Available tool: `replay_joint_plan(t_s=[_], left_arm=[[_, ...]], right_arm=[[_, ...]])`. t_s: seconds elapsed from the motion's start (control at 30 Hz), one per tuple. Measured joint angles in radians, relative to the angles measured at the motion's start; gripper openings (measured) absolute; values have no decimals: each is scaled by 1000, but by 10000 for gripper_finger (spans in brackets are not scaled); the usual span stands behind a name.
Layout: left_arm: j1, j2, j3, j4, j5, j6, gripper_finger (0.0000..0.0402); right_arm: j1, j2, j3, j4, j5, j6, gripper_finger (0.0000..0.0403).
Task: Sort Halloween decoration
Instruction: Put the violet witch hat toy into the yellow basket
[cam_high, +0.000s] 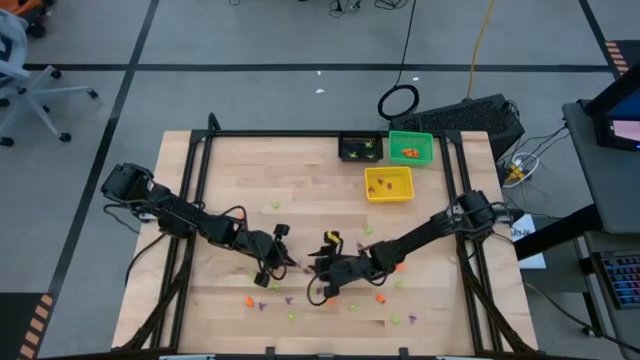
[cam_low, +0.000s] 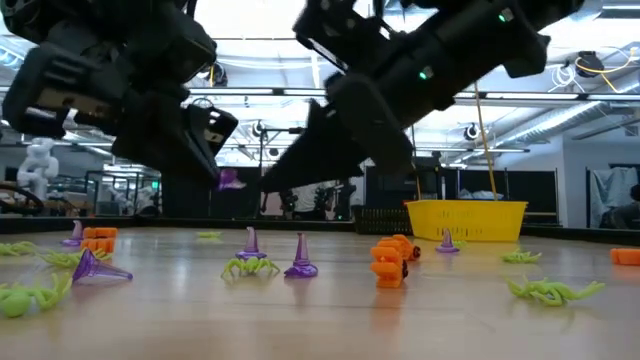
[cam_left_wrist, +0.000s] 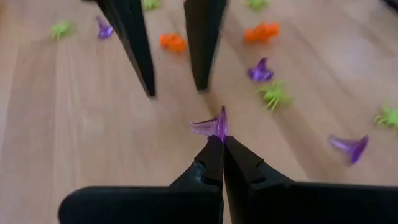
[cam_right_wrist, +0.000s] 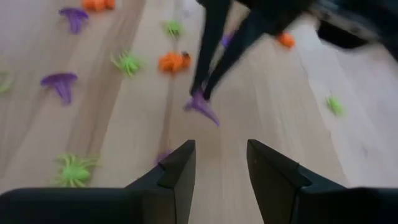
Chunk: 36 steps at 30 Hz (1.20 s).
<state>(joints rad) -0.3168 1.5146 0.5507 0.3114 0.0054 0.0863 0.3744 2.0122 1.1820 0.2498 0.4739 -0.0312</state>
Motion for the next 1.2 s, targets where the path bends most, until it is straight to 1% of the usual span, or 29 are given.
replay_joint_plan(t_s=[0.1, 0.23, 0.4, 0.53, 0.8, 0.97, 1.07, 1.2], left_arm=[[0, 0, 0, 33, 25, -2, 0], [0, 0, 0, 50, 29, -15, 0], [2, 0, 0, 48, 33, -47, 0], [2, 0, 0, 48, 34, -56, 0], [8, 0, 0, 49, 35, -107, 0], [8, 0, 0, 49, 36, -107, 0], [8, 0, 0, 49, 36, -107, 0], [8, 0, 0, 48, 38, -107, 0]], right_arm=[[1, 31, 51, -29, 1, -61, 132], [-2, 66, 114, -85, 4, -113, 132], [-2, 69, 137, -92, 24, -142, 127], [-2, 68, 135, -98, 23, -177, 106], [0, 68, 135, -97, 18, -217, 46], [-1, 68, 135, -99, -8, -220, 15], [0, 68, 134, -100, -16, -220, 3], [0, 68, 134, -99, -32, -219, 2]])
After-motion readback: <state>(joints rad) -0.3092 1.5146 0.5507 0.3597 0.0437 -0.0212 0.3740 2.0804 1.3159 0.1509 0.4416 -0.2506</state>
